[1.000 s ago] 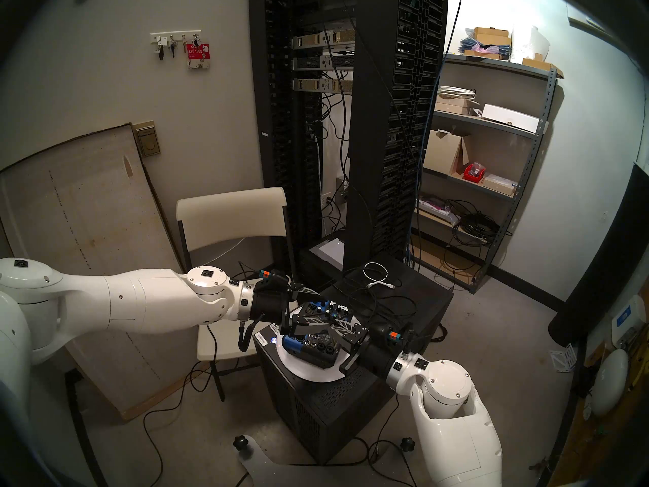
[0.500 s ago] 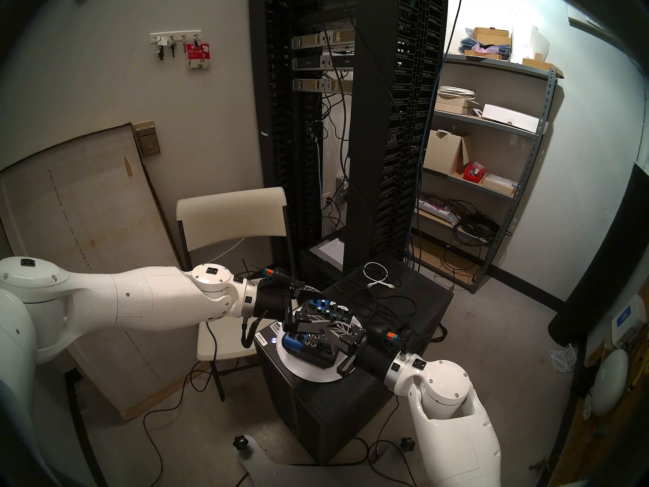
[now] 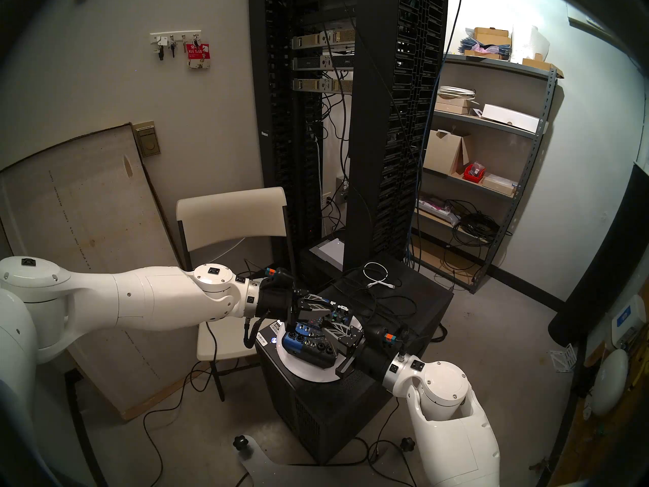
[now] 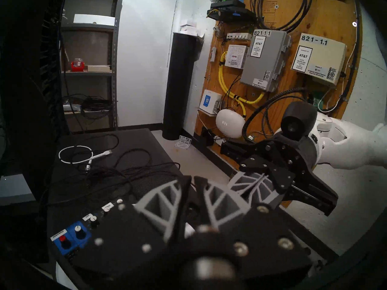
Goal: Insert aux cable
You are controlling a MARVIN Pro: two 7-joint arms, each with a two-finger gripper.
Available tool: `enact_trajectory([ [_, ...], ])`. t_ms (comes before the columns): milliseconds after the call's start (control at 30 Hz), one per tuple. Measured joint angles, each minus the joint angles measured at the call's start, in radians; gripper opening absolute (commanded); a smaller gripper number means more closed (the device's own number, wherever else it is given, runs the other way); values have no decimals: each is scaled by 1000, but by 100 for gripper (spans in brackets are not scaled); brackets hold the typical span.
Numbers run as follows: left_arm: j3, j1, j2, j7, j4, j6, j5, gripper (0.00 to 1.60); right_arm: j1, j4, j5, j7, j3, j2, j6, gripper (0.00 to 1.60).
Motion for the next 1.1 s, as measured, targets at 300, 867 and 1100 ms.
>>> enact_trajectory([
  [300,0,1,-1,-15,-2,-14,-1,0,2,7,0,-10,0,-1,-4,0],
  [867,-3,-2,-7,-40,8,-25,-1,0,31,43,-1,-48,-34,0,-22,0],
  [1100,-4,-2,-10,-48,18,-26,-2,0,41,56,-7,-57,-42,1,-29,0],
])
